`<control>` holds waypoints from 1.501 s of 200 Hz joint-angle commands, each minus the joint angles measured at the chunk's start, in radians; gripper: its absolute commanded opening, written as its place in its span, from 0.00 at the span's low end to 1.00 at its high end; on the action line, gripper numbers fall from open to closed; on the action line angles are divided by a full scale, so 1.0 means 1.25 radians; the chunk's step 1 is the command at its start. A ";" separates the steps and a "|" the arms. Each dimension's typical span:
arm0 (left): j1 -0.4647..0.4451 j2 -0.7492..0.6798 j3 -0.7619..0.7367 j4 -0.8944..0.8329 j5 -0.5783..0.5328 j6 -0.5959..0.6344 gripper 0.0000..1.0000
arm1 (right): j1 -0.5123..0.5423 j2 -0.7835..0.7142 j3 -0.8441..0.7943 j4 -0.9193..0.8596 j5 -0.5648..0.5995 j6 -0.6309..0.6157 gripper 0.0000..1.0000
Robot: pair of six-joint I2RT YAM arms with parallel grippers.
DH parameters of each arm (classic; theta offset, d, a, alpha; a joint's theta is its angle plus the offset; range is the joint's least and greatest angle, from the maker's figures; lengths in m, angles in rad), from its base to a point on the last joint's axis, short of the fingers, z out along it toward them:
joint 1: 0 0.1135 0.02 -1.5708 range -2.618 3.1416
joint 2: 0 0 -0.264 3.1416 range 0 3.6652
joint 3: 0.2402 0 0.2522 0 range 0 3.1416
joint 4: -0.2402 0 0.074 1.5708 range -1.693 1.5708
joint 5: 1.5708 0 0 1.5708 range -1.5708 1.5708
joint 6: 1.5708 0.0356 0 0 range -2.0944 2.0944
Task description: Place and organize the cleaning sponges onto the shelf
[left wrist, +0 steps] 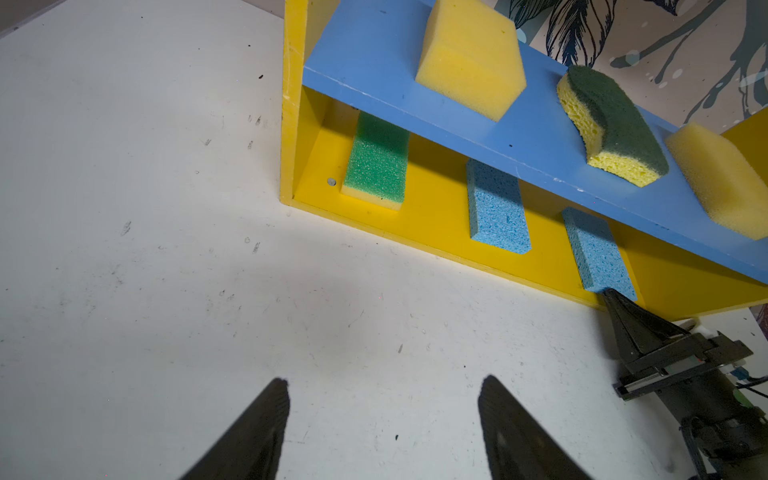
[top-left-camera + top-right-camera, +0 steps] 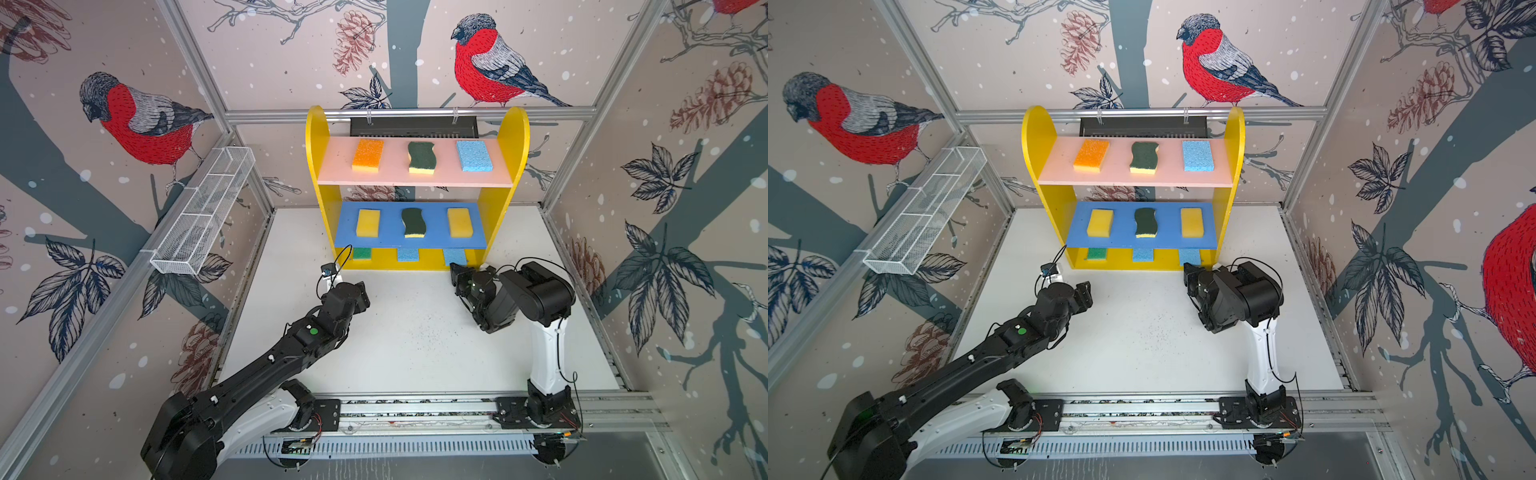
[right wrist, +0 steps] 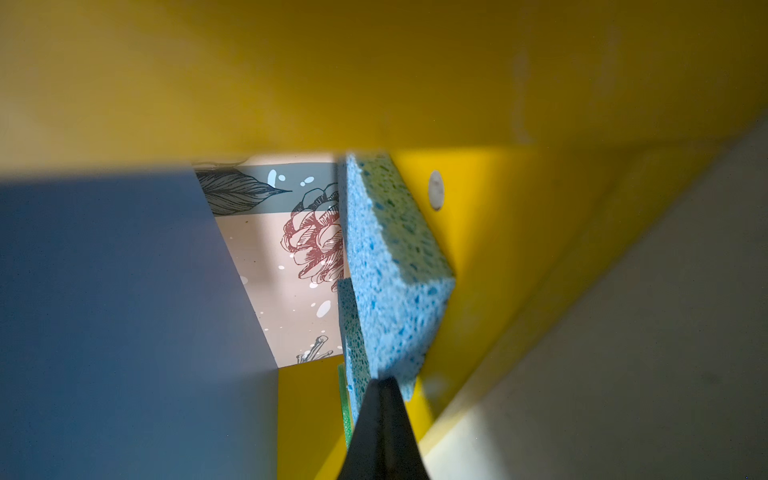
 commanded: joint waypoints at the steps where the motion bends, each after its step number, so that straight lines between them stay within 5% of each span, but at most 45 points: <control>1: 0.003 0.006 0.006 0.017 0.006 -0.004 0.73 | -0.002 0.019 0.001 -0.217 -0.018 -0.004 0.01; 187: 0.003 0.009 -0.016 0.035 0.013 -0.021 0.73 | 0.029 0.021 0.018 -0.246 -0.028 -0.009 0.01; 300: 0.004 -0.003 -0.044 0.051 0.028 -0.053 0.73 | 0.048 -0.013 -0.012 -0.261 0.101 0.092 0.01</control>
